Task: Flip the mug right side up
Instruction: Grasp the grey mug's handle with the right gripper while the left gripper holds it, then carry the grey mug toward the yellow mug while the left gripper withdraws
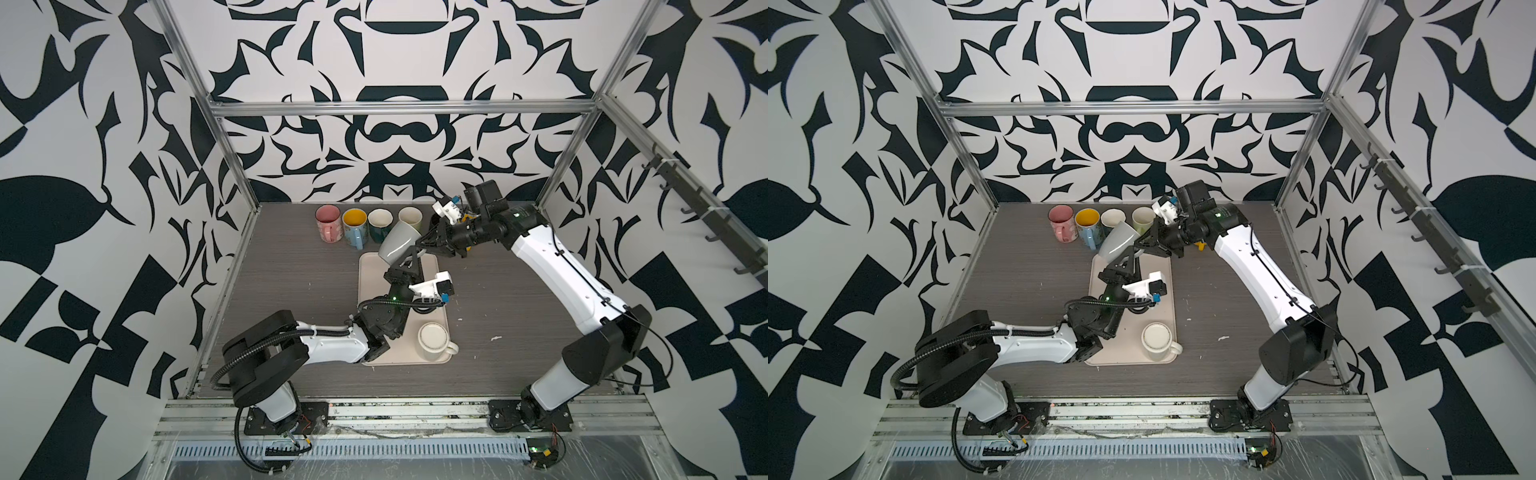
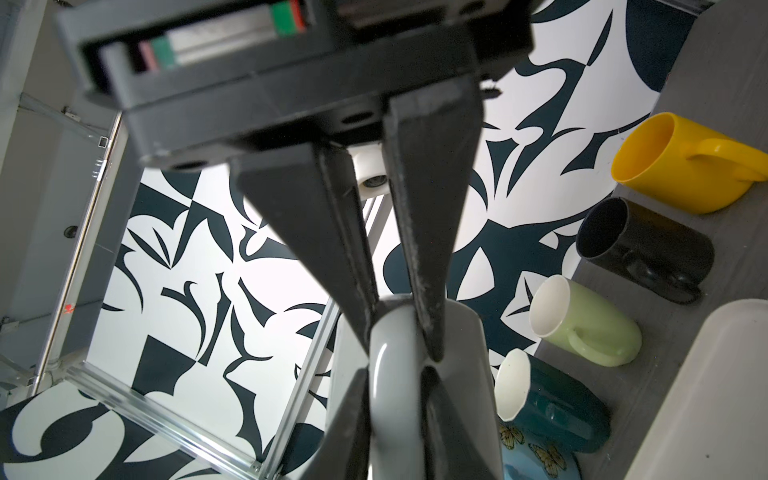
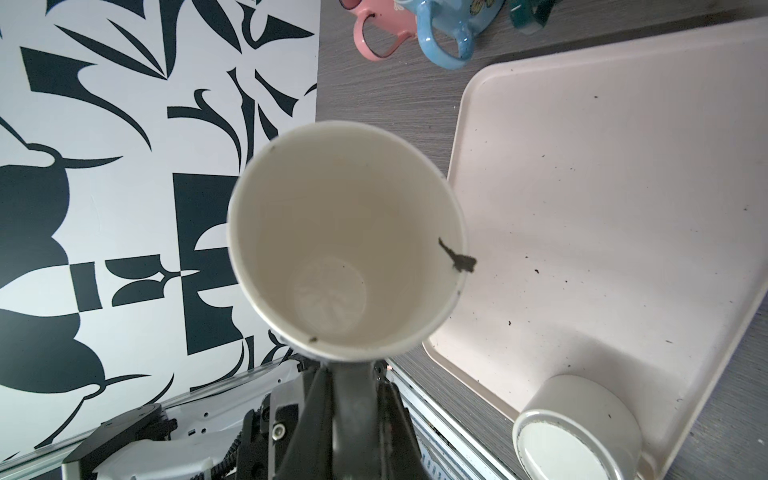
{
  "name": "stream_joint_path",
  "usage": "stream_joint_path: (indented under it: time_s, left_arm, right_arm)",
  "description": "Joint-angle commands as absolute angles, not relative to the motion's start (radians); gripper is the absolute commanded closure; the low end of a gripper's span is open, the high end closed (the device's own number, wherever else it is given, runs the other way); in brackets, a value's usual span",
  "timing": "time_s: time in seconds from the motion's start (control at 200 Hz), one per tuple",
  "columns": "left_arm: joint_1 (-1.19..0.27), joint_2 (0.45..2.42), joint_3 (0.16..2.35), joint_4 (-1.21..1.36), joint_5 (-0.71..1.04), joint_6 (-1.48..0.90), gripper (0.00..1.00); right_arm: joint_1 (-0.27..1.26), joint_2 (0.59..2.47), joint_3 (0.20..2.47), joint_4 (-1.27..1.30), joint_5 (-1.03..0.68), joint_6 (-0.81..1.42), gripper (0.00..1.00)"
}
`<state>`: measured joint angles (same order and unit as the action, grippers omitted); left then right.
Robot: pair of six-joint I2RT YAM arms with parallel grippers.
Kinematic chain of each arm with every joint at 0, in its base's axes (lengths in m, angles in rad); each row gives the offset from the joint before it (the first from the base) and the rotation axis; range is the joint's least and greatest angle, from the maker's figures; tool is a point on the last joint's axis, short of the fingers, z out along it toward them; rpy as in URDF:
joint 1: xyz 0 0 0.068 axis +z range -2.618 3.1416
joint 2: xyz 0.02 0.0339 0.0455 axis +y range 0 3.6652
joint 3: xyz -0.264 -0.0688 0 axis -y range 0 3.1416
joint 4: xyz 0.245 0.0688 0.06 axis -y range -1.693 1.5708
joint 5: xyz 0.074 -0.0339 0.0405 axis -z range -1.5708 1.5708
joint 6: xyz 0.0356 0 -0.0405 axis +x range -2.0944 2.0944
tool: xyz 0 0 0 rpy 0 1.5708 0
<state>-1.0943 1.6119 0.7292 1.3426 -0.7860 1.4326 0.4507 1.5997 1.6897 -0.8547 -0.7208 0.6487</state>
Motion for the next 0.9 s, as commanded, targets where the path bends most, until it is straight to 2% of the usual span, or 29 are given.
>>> stream_joint_path:
  time_s: [0.0,0.175,0.6,0.895]
  left_arm:
    - [-1.091,1.606,0.767,1.442,-0.807,1.453,0.68]
    - [-1.094,1.609,0.762,1.442,-0.814,1.46,0.54]
    - [-1.108,1.613,0.739,1.442,-0.84,1.463,0.47]
    - [-1.118,1.613,0.726,1.441,-0.854,1.463,0.46]
  right_arm:
    - [0.463,1.552,1.654,-0.782,-0.716,0.669,1.0]
    - [0.463,1.529,1.601,-0.692,-0.716,0.713,1.0]
    - [0.441,1.511,1.552,-0.545,-0.682,0.785,1.0]
    - [0.406,1.501,1.537,-0.463,-0.666,0.824,1.0]
